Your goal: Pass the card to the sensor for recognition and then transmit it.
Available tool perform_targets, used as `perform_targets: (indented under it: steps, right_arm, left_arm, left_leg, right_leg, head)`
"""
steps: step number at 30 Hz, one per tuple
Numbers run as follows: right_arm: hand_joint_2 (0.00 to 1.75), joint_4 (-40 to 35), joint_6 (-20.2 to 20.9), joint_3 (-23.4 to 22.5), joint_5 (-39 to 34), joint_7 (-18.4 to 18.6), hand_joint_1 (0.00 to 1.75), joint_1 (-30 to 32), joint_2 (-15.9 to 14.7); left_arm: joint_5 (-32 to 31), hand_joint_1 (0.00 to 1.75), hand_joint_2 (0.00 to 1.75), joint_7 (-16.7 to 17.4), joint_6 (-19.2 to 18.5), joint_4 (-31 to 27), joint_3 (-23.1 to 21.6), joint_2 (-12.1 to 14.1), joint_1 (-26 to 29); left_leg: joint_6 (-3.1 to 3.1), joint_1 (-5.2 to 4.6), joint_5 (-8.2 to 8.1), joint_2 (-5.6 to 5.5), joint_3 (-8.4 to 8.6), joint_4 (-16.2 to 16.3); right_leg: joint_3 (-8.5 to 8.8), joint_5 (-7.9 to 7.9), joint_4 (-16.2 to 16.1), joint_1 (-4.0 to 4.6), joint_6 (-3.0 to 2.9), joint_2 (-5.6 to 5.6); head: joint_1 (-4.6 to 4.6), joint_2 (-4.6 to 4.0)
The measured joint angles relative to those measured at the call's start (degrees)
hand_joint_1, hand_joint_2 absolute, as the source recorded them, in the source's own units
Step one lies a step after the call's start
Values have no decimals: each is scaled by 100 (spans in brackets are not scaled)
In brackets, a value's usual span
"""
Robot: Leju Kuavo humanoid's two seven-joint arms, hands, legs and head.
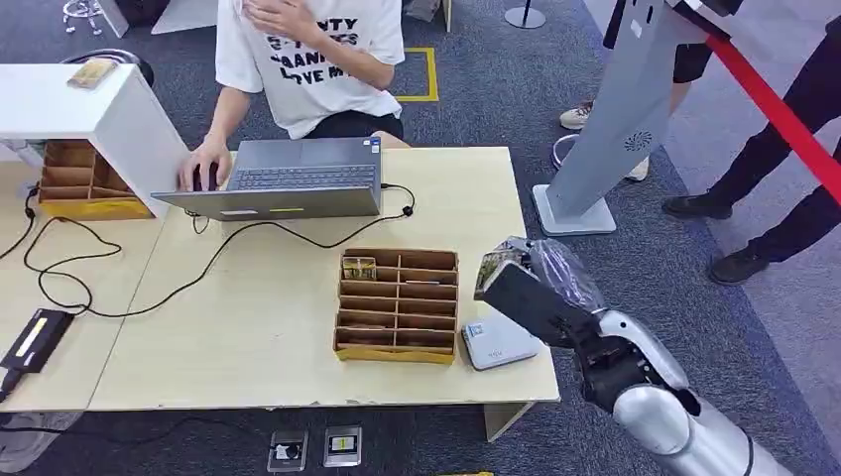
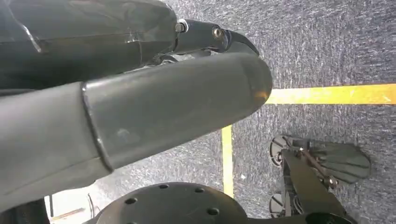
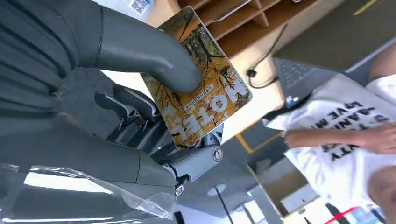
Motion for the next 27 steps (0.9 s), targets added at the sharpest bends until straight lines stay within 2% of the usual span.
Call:
perform_targets:
  steps: [5,13,23,27]
  right_arm:
    - [175,-53,183,17,103,-131,175,-184,129]
    - [175,33,459,210,46,-439,175,-773,564]
    - [175,789,533,533,57,-690,175,-1522,1301]
    - [175,1033,535,634,94,-719,175,-1655,1469]
  left_arm:
    - [-26,0,0,-2,-13,0,0,-4,-2]
    - [-72,0,0,-2,-7,0,0,-26,-16]
    - [-234,0,0,-2,-42,0,-44,-48,-33]
    - [-251,0,0,-2,-50,0,-52,-48,-31]
  left_leg:
    - [0,0,0,0,-3,0]
    - [0,0,0,-1,-4,0]
    - [-2,0,3,-2,-3,0]
    - [-1,0,3,-4,-5,0]
  right_leg:
    - [0,0,2,0,0,0]
    - [-1,0,9,0,0,-2]
    - [-1,0,12,0,0,-4]
    - [-1,0,12,0,0,-2]
  head:
    - [0,0]
    - [0,0]
    - [0,0]
    - [0,0]
